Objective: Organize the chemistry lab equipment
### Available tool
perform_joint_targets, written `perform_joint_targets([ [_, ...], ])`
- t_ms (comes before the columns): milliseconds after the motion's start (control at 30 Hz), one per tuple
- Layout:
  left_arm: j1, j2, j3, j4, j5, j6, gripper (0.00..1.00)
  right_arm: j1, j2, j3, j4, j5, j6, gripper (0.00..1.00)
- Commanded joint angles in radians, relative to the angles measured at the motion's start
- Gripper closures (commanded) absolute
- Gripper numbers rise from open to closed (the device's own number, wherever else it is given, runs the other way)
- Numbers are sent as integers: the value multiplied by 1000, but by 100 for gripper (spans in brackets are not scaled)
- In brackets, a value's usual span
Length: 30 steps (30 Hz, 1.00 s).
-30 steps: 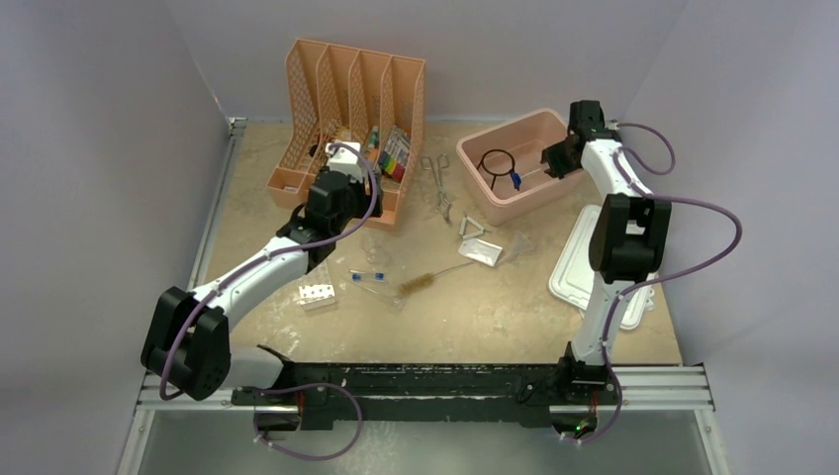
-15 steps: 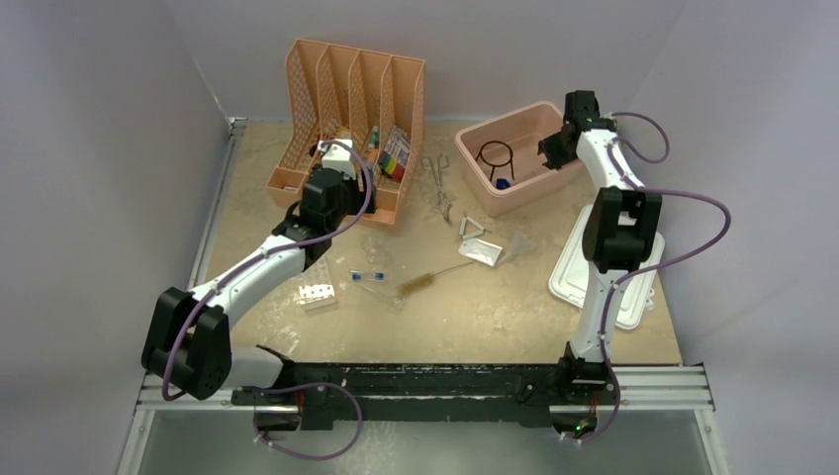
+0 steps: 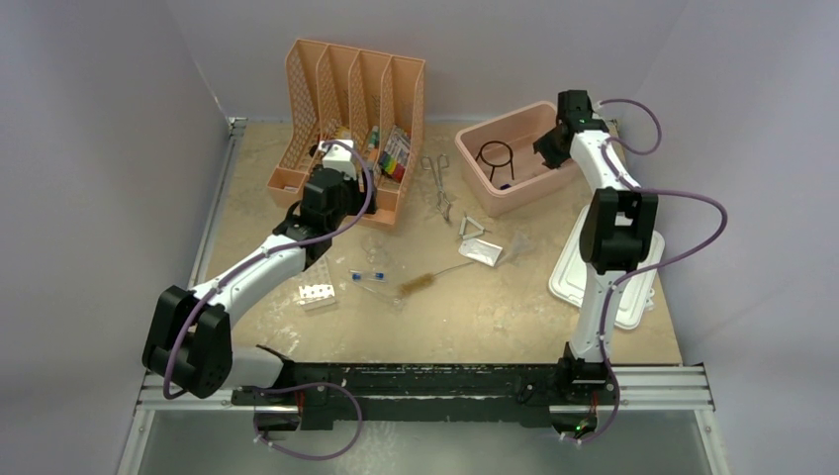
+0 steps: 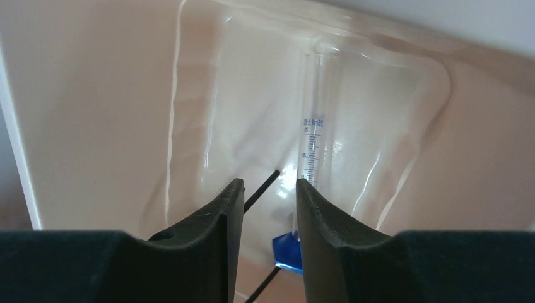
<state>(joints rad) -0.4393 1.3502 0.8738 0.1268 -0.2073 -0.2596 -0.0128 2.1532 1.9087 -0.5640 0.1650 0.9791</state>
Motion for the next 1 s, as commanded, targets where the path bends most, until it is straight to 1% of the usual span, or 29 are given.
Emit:
perform_joint_targets([
  [0, 5, 2, 46, 69, 36, -21, 31, 5, -80, -2, 114, -46, -250, 61],
  [100, 5, 15, 57, 78, 59, -40, 31, 5, -104, 8, 121, -96, -347, 60],
  [133, 5, 20, 63, 80, 65, -46, 31, 24, -117, 2, 128, -99, -370, 60],
  [300, 5, 30, 73, 97, 81, -76, 31, 43, -221, -65, 179, -120, -450, 56],
  [400, 5, 32, 74, 107, 76, -87, 31, 49, -279, -61, 145, -126, -500, 54],
  [467, 5, 28, 72, 114, 60, -92, 31, 56, -326, -73, 104, -113, -538, 49],
  [533, 5, 22, 66, 123, 27, -99, 31, 66, -406, -119, 51, -65, -550, 39],
  [633, 5, 8, 42, 155, -32, -117, 31, 84, -540, -271, 57, -43, -558, 31],
  [700, 5, -6, 21, 181, -58, -131, 31, 104, -623, -372, 64, -47, -561, 29],
  [733, 6, -15, 10, 192, -67, -137, 31, 122, -656, -426, 69, -50, -567, 28],
  [833, 5, -31, -11, 211, -78, -162, 32, 210, -713, -509, 100, -81, -598, 28],
  [900, 5, -42, -19, 214, -97, -189, 32, 290, -718, -530, 123, -90, -625, 30],
  [967, 5, -50, -16, 190, -146, -230, 32, 405, -704, -525, 135, -46, -657, 31],
])
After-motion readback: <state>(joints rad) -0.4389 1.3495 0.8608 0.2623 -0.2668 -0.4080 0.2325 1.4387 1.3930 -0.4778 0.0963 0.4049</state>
